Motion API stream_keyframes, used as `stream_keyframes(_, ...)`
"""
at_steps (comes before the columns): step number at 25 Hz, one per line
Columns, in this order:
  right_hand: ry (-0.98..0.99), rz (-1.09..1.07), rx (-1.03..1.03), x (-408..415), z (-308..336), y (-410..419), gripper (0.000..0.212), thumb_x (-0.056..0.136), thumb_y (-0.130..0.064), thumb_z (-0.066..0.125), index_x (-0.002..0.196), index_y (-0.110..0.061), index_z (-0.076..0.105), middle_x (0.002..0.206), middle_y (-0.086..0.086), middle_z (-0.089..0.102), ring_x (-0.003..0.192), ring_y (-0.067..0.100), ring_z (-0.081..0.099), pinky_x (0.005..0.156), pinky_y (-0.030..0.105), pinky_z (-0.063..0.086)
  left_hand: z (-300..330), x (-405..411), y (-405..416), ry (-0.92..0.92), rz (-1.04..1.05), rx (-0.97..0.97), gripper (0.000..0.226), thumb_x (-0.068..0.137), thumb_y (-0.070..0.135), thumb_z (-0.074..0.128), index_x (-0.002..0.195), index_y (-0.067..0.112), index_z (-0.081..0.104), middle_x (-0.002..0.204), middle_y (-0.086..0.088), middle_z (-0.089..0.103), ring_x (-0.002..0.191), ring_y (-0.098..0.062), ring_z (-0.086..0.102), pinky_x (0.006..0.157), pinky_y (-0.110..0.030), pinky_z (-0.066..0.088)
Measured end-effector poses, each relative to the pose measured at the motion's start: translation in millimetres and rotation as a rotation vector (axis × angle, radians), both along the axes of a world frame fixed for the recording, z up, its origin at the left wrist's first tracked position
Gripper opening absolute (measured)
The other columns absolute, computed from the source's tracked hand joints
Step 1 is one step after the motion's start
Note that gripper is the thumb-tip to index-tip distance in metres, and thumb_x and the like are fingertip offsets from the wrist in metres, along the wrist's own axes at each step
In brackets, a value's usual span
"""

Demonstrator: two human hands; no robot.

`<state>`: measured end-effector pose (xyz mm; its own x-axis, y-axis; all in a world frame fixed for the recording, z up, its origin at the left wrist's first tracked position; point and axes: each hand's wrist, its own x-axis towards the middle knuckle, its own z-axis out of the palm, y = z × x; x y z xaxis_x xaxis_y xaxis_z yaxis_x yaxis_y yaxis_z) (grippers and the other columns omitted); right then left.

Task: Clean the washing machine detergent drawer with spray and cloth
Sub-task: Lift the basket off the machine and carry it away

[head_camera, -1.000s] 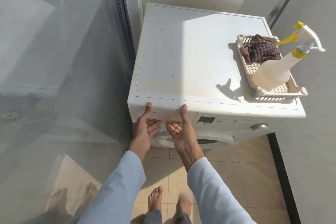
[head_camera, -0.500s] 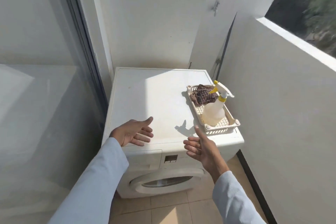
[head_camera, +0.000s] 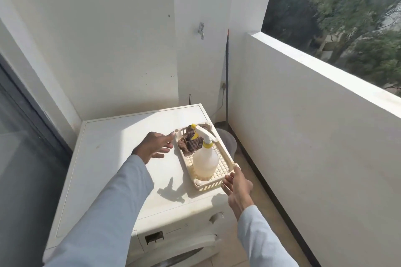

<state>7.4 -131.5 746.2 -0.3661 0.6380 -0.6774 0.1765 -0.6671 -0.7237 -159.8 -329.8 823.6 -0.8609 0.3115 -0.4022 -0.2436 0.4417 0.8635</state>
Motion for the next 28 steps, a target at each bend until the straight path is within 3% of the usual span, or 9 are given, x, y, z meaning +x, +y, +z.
stream_keyframes(4,-0.036,-0.039,-0.030,-13.5,-19.7,14.8,0.032,0.092,-0.024,0.072,0.072,-0.004,0.058,0.076,0.011,0.061,0.070,0.024,0.059,0.065,0.036,0.056,-11.0,-29.0,38.6,0.076,0.054,-0.028,0.037,0.098,0.039,0.068,0.101,0.002,0.072,0.097,-0.009,0.069,0.095,-0.023,0.063,0.093,-0.041,0.052)
stream_keyframes(9,-0.138,-0.095,-0.009,-34.2,-31.1,12.7,0.030,0.088,-0.028,0.073,0.071,-0.007,0.059,0.061,0.006,0.055,0.057,0.023,0.050,0.059,0.036,0.049,-36.6,-74.7,74.0,0.171,0.040,-0.189,0.014,0.100,0.011,0.057,0.099,0.005,0.070,0.086,-0.010,0.060,0.090,-0.025,0.053,0.077,-0.030,0.043)
stream_keyframes(11,-0.169,-0.174,0.005,-42.6,-37.6,7.4,0.034,0.086,-0.034,0.074,0.069,-0.010,0.057,0.060,0.006,0.056,0.055,0.024,0.048,0.059,0.036,0.047,-49.4,-97.7,90.3,0.215,-0.052,-0.297,0.020,0.099,0.003,0.050,0.104,0.006,0.069,0.095,-0.012,0.062,0.096,-0.029,0.057,0.080,-0.029,0.044)
stream_keyframes(14,-0.226,-0.232,0.006,-46.8,-47.6,4.6,0.037,0.084,-0.029,0.074,0.061,-0.013,0.049,0.055,0.005,0.051,0.053,0.023,0.043,0.057,0.032,0.041,-71.2,-126.2,101.5,0.279,-0.193,-0.485,0.030,0.096,0.005,0.053,0.121,-0.005,0.067,0.123,-0.023,0.066,0.121,-0.038,0.061,0.099,-0.041,0.047)
stream_keyframes(16,-0.244,-0.248,0.006,-49.8,-60.5,3.7,0.041,0.082,-0.026,0.075,0.057,-0.015,0.045,0.052,0.003,0.044,0.053,0.022,0.039,0.055,0.032,0.038,-84.7,-137.3,106.0,0.328,-0.324,-0.595,0.018,0.094,0.006,0.055,0.102,-0.006,0.064,0.111,-0.026,0.065,0.113,-0.042,0.062,0.084,-0.042,0.047)
stream_keyframes(18,-0.246,-0.253,0.013,-52.4,-67.7,1.4,0.040,0.079,-0.032,0.076,0.054,-0.018,0.048,0.051,0.002,0.044,0.052,0.021,0.040,0.054,0.034,0.042,-98.4,-140.3,111.7,0.391,-0.422,-0.639,0.017,0.097,0.011,0.054,0.081,0.008,0.050,0.096,-0.019,0.061,0.100,-0.039,0.063,0.073,-0.039,0.042)
stream_keyframes(22,-0.252,-0.263,0.061,-52.9,-72.9,0.1,0.041,0.078,-0.040,0.076,0.052,-0.021,0.050,0.051,0.001,0.043,0.052,0.019,0.040,0.054,0.035,0.043,-105.4,-138.8,124.1,0.487,-0.452,-0.702,0.017,0.100,0.016,0.054,0.086,0.008,0.051,0.104,-0.017,0.057,0.100,-0.040,0.064,0.073,-0.036,0.042)
stream_keyframes(25,-0.215,-0.312,0.058,-42.8,-71.2,11.4,0.047,0.082,-0.034,0.077,0.050,-0.018,0.047,0.050,0.001,0.045,0.051,0.019,0.039,0.054,0.034,0.038,-94.8,-132.7,137.4,0.518,-0.516,-0.706,0.027,0.095,0.007,0.058,0.071,0.010,0.047,0.096,-0.019,0.063,0.093,-0.040,0.065,0.068,-0.033,0.038)
stream_keyframes(28,-0.168,-0.376,0.093,-24.3,-58.3,34.9,0.042,0.084,-0.032,0.076,0.053,-0.020,0.052,0.053,0.001,0.048,0.052,0.018,0.041,0.054,0.034,0.038,-73.4,-113.0,165.8,0.523,-0.508,-0.633,0.024,0.093,0.007,0.057,0.070,0.007,0.050,0.091,-0.021,0.065,0.093,-0.042,0.066,0.067,-0.034,0.038)
